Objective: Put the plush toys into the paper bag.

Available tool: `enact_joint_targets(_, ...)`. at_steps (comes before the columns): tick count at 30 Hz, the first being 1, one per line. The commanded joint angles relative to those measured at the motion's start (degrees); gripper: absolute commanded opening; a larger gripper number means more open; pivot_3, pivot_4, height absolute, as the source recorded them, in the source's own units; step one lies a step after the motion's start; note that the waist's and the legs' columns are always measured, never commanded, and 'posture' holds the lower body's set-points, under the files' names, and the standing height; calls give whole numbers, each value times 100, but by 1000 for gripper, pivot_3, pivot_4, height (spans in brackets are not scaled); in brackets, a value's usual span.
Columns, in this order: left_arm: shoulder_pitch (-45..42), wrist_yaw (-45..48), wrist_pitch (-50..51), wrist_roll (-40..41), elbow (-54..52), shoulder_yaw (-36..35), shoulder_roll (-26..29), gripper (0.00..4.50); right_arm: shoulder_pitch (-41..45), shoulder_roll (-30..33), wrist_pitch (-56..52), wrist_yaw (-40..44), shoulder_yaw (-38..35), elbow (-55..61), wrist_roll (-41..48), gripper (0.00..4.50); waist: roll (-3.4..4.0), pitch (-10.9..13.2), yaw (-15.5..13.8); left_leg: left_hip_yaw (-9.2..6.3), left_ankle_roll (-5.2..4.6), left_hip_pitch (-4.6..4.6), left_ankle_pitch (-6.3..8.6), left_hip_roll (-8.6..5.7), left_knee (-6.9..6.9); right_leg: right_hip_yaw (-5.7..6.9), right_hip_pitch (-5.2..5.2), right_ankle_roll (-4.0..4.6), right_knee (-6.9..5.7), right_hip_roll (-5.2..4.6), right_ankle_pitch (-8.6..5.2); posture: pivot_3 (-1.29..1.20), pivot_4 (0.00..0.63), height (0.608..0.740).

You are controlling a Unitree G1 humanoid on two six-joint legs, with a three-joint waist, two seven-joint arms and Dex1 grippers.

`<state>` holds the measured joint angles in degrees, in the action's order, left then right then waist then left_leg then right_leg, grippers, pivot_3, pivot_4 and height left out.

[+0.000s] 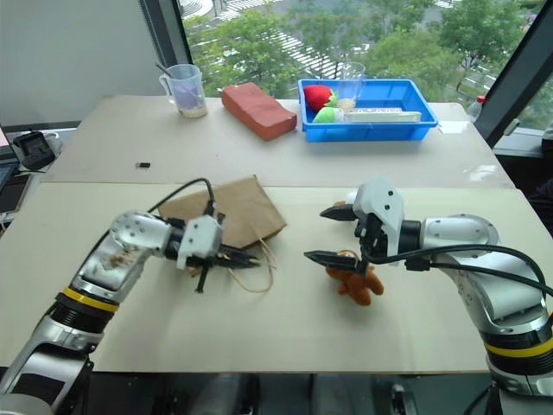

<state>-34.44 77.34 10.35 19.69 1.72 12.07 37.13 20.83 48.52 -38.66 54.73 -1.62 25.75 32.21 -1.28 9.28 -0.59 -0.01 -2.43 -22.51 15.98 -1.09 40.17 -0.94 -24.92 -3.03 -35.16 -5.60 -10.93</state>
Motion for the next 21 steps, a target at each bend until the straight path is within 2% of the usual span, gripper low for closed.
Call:
enact_joint_targets(1,-358,17,766,704,-184,-532,67,50,-52,-108,228,-78,-11,6,-103,4500,0,0,4,0,0,0,0,0,1,0,0,0,0,0,0,0,150,740)
enact_joint_targets(3,-442,2,991,870,-193,-670,58,50,-70,-308,251,-230,111,-45,-172,4500,0,0,17,1,0,1,0,-2,1,-1,1,0,0,0,0,0,150,740)
enact_joint_targets(7,-554,-36,1158,962,-176,-796,32,0,-16,-795,437,-461,524,-252,-479,3389,0,0,45,1,0,7,0,-2,0,-1,3,0,-2,7,0,0,150,740)
enact_joint_targets(9,-600,-61,1165,953,-158,-819,16,0,134,-1123,542,-602,734,-422,-633,2585,0,0,58,1,0,6,0,-1,0,-1,3,0,-2,9,0,0,150,740)
enact_joint_targets(16,-725,-144,1107,889,-25,-867,-29,0,783,-2361,1058,-1082,1283,-1399,-1219,190,0,0,109,-1,4,9,-2,-3,0,-3,2,1,-7,9,1,0,150,740)
enact_joint_targets(17,-735,-173,1116,898,-20,-879,-50,0,851,-2511,1143,-1133,1332,-1557,-1292,32,1,0,105,-2,5,9,-3,-4,-2,-2,0,1,-13,9,1,0,150,740)
enact_joint_targets(21,-820,-369,1131,944,5,-975,-166,0,1133,-3189,1513,-1357,1479,-2342,-1533,32,0,0,132,0,8,8,-4,-6,-5,-3,-7,1,-44,8,1,0,150,740)
